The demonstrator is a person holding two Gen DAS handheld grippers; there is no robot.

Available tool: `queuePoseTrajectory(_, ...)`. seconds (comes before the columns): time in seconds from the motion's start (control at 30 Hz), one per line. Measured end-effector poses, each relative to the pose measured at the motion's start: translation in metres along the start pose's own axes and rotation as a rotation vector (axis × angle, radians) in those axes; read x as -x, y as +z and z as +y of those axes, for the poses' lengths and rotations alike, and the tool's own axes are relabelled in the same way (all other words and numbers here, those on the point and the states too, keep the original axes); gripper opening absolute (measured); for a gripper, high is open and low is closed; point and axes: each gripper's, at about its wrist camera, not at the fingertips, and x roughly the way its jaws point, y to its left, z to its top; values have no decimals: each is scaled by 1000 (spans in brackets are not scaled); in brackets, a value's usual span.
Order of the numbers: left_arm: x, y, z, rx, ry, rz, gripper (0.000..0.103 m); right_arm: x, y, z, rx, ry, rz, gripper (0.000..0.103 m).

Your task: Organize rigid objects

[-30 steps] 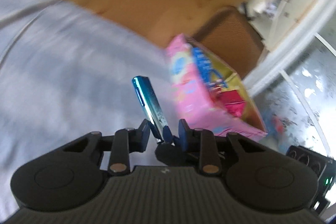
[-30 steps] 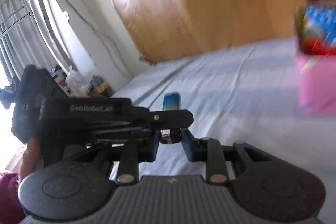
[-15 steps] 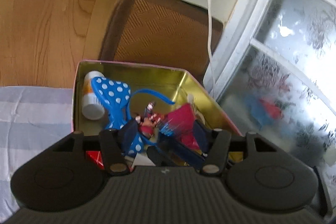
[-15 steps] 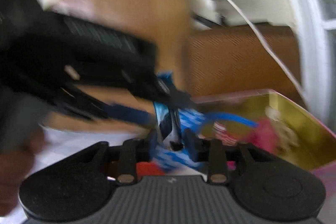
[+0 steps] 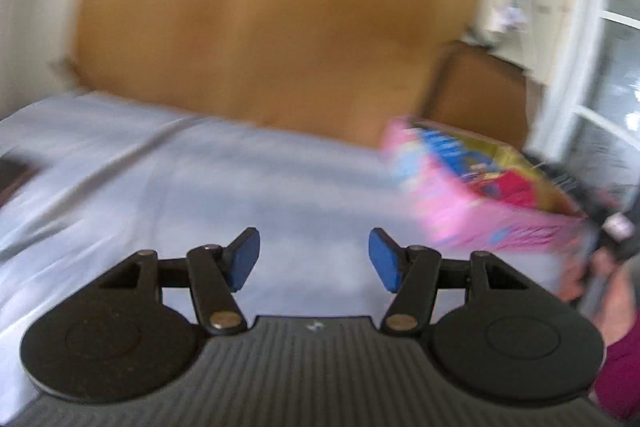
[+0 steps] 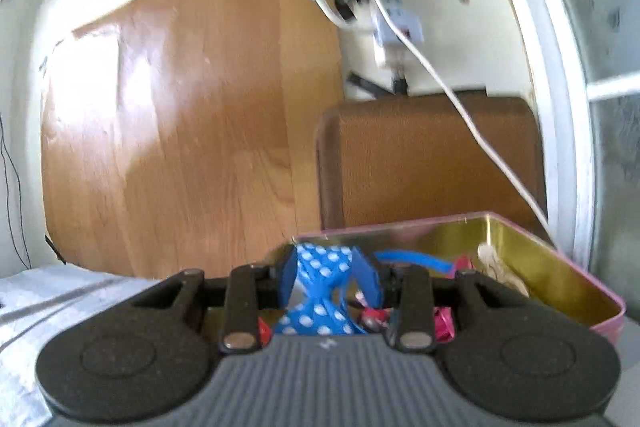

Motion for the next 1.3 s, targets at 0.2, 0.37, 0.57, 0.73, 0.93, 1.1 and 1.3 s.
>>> queuePoseTrajectory(0.2,79,-38,71,157,145,-65,62,26,-6,99,-13,253,23,37)
queuePoseTrajectory(0.37,130,-68,89,185,201,-127,64,8,-28,183,-73,389,177,37)
queuePoseTrajectory(0.57,155,-103,104,189,186,-141,69,-3,-56,253,-78,426,323,37)
queuePoseTrajectory(0.73,150,-111,116,191,137,-125,69,-9,-69,269,-33,376,385,37)
queuePoseTrajectory(0.93,152,-118,123,194,108,-125,69,-15,-74,258,-104,325,421,37)
queuePoseTrajectory(1.1,151,-123,126,207,100,-120,69,-21,-76,259,-121,315,435,37)
queuePoseTrajectory(1.3,151,-122,127,211,99,-120,69,-18,-76,260,-108,323,427,39)
